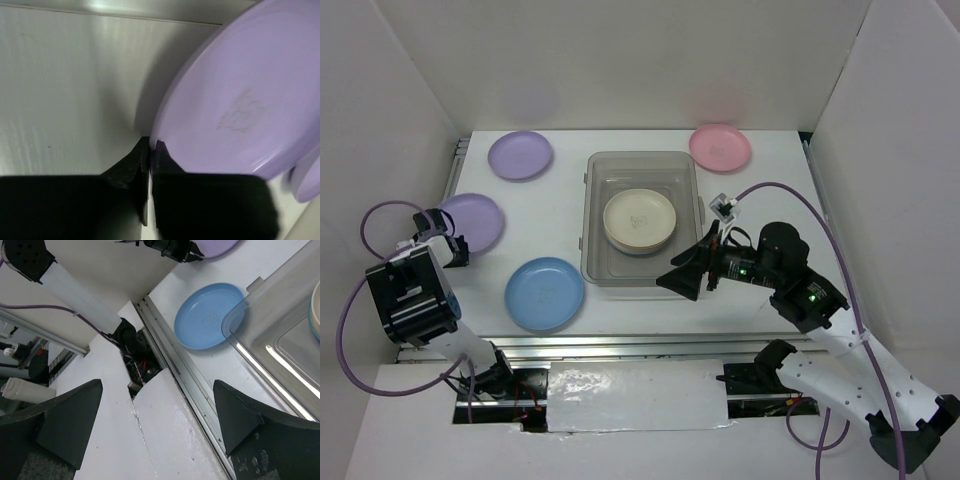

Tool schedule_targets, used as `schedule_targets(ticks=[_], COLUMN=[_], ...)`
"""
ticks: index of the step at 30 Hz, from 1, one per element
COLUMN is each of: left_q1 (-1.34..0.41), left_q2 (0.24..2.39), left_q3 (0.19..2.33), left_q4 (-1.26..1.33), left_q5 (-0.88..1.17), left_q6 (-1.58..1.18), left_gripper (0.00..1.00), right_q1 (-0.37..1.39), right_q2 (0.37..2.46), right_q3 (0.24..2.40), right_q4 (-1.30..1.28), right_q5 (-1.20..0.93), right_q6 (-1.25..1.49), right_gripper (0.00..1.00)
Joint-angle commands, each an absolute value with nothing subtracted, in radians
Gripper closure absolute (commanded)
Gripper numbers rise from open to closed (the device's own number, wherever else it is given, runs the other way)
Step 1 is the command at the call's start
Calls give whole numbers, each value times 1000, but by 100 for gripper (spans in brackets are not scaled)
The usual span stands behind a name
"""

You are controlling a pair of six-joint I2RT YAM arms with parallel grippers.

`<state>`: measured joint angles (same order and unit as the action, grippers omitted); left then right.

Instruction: Place the plates into the plastic bin on the countertop

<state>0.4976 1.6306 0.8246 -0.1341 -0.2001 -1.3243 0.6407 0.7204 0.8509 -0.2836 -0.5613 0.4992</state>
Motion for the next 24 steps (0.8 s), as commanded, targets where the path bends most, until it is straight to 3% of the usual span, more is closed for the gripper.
schedule_targets(ticks=[1,2,9,15,21,24], left_q1=[502,500,399,241,-42,-208], left_q2=[1651,1638,1392,1215,1471,1641], left_q3=[837,845,879,1046,1414,1538], left_q4=[-255,-273,-241,-198,-348,-423], left_q5=[-204,-203,-183,-194,24,8], left_q6=[-1307,-1301,-1263,-1119,-910,-835], left_gripper=[94,100,100,100,100,100], right_q1=[634,632,630,630,627,603], right_q2=[701,695,672,657,690,727], right_q3=[902,907,945,956,1063,1100], right_q4=[-261,-267,-317,-357,-507,-557], right_q5=[-555,-548,-512,-479,-224,-164], right_q6=[479,477,474,485,532,538], right_gripper=[0,0,0,0,0,0])
